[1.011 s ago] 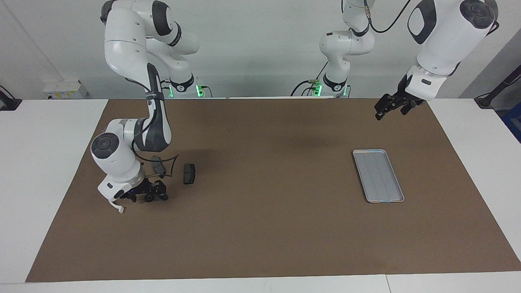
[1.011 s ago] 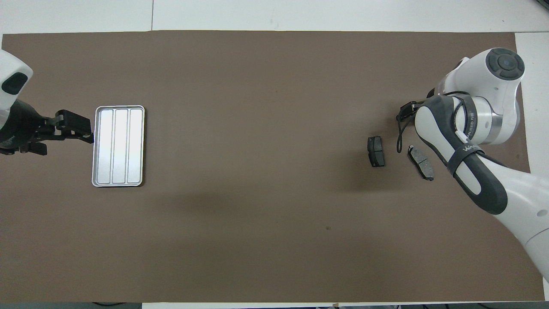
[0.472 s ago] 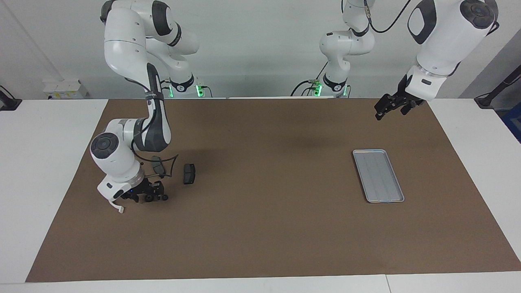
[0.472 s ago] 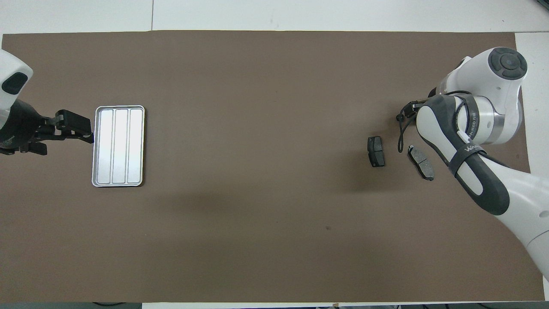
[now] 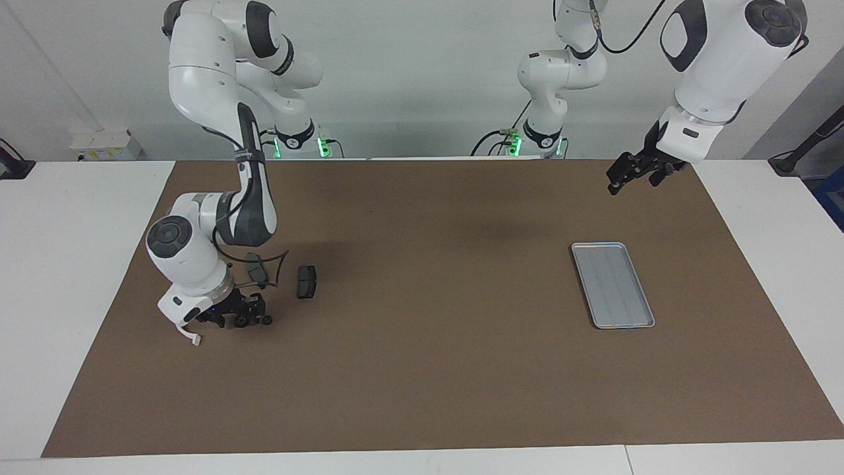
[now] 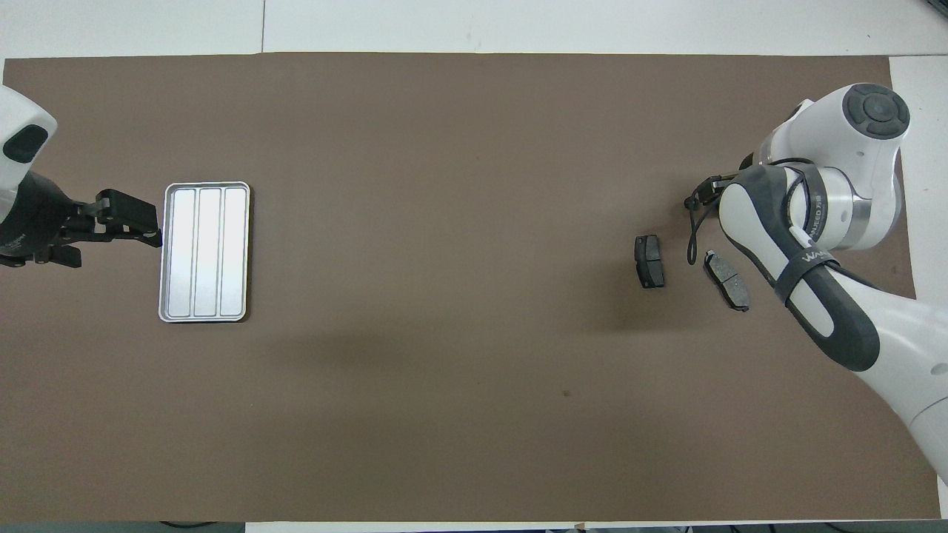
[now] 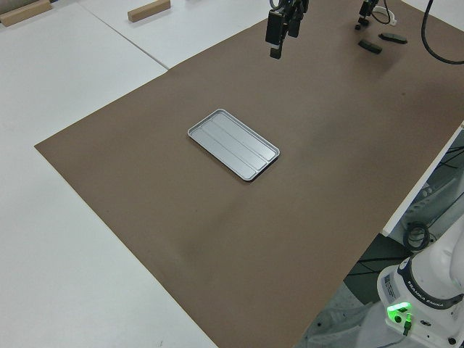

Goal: Pick bearing gear from pile to tray
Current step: 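Lower the right gripper and grasp one dark round bearing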

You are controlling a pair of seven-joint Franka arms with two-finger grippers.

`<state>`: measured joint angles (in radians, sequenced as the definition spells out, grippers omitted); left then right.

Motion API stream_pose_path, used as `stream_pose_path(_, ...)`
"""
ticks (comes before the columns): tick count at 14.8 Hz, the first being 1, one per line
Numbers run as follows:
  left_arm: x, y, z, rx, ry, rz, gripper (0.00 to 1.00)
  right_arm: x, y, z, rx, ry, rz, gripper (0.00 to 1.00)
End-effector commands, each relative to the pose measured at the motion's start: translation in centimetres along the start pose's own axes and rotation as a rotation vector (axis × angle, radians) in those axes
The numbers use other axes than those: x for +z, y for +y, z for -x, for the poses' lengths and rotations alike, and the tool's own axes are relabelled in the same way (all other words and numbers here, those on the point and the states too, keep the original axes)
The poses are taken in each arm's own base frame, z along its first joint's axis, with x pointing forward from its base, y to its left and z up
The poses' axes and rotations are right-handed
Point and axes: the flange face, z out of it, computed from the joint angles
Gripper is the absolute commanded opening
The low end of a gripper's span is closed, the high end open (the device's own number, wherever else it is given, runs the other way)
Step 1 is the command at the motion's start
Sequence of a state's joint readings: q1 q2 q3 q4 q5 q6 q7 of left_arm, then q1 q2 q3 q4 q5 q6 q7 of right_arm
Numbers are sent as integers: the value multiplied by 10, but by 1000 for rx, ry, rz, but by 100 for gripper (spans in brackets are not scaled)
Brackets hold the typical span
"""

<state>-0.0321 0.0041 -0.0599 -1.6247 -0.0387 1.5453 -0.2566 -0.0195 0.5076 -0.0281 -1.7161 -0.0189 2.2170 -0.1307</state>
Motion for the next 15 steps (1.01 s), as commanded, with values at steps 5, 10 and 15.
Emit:
stream_pose_path(5,-2,-2,9,5,-4,7,100,7,2,10,-17,-10,-14,60)
stream_pose_path(10,-2,-2,8,4,-4,7,100,5,3,9,-18,-10,-12,15)
stream_pose_path(15,-2,-2,9,5,-4,7,100,-69,-4,-4,-13,10,-10,3)
